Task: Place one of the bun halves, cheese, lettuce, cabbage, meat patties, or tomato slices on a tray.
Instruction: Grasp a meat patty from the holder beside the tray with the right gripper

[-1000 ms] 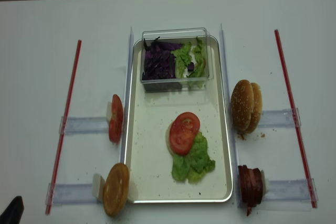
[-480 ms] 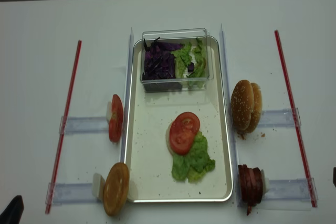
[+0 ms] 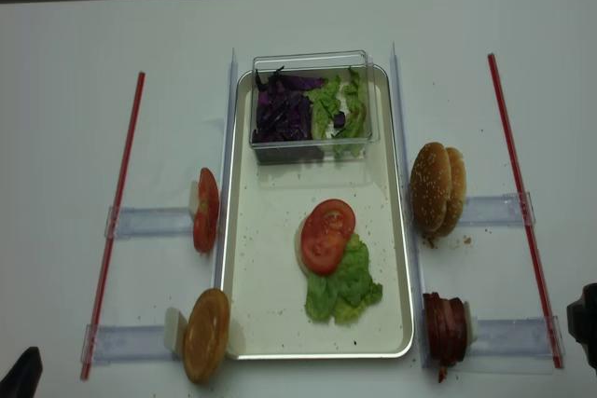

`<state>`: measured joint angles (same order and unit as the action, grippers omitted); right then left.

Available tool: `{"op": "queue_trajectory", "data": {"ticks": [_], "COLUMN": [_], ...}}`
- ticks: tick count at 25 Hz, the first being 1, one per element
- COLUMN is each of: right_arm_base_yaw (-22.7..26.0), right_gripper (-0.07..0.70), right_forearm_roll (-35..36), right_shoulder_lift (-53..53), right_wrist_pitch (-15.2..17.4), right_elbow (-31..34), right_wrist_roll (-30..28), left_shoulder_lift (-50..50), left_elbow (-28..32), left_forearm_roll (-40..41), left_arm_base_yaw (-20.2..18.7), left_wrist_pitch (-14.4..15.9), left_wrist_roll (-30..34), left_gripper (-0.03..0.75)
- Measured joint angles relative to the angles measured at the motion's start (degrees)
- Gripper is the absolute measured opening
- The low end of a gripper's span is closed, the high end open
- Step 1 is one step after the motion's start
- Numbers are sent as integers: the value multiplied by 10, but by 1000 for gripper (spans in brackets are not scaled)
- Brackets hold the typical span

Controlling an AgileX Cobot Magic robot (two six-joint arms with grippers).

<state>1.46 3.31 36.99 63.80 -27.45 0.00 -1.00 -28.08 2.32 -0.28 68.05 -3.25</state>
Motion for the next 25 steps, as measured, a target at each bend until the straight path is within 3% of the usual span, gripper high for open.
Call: {"op": "queue_trajectory", "data": {"ticks": [17, 25], "right_arm_base_yaw": [0, 0], "right_gripper": [692, 692], "right_forearm_roll": [2, 4], "right_shoulder_lift": [166, 190], "right_wrist_pitch": [-10, -13], "right_elbow": [-1, -4], "right_wrist_roll": [0, 0], "left_shoulder_lift": [0, 0], "left_elbow": [0, 0], "left_forearm_roll": [0, 0], "left_arm_base_yaw": [0, 0], "left_wrist_pitch": [0, 0], "left_wrist_roll": [0, 0], "left_gripper": [490, 490]}}
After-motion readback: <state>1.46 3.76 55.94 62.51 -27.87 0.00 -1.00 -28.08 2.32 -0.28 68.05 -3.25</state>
